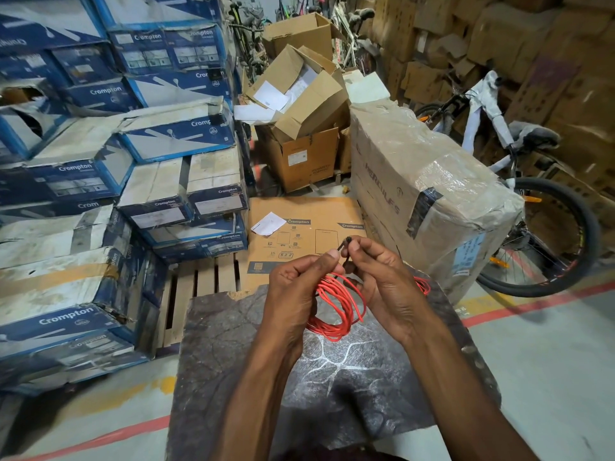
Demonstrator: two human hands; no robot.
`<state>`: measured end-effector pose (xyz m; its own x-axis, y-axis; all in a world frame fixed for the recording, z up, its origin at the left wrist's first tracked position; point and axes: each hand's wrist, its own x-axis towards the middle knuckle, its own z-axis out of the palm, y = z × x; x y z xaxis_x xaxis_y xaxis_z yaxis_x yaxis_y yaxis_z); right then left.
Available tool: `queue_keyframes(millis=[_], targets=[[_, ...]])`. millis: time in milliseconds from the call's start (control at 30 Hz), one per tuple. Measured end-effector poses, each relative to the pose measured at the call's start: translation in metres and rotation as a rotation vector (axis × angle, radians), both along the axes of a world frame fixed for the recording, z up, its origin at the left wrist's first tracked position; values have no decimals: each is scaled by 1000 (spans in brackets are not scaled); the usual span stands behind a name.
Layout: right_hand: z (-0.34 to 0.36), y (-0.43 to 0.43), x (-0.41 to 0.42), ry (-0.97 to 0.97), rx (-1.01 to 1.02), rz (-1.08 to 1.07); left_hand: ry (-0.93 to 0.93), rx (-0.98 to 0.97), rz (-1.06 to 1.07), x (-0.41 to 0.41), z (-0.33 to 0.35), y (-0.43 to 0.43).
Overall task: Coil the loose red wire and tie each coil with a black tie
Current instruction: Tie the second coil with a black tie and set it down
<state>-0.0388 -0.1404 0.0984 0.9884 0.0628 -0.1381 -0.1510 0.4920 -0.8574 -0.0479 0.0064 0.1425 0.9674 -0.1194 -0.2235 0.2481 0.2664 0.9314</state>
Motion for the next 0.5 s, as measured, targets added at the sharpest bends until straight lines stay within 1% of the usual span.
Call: queue_keyframes(millis=[300,500], targets=[[-3,-1,2,-12,-31,30,-4,28,-12,0,-3,0],[-5,0,2,-7,-6,31,-3,19,-16,1,-3,1]])
